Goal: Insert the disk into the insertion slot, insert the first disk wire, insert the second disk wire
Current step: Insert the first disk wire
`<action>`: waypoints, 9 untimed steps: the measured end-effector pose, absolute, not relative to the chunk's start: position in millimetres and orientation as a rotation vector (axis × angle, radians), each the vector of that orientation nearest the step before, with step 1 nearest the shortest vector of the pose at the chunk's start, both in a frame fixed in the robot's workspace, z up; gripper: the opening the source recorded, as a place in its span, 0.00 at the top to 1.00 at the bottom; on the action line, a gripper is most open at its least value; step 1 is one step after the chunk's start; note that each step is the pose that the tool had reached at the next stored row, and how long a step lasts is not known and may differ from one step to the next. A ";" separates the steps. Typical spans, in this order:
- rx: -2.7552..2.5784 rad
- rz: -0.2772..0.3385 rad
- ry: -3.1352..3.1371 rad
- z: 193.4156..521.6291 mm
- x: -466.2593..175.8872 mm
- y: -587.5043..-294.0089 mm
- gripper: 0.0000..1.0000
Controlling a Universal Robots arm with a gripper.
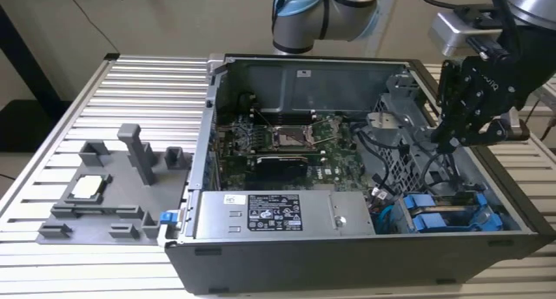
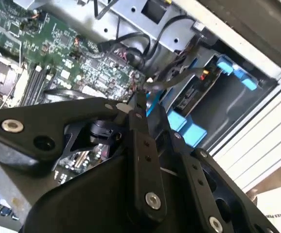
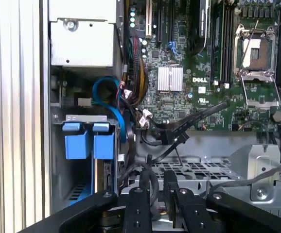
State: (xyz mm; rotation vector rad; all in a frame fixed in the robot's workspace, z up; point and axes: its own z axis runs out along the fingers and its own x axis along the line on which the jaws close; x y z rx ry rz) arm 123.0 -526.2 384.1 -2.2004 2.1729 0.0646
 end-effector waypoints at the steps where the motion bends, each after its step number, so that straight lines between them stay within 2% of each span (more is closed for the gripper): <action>1: -2.200 0.063 2.172 383.7 118.4 -525.4 0.73; 9: -2.252 0.000 2.169 376.3 100.9 -507.3 0.73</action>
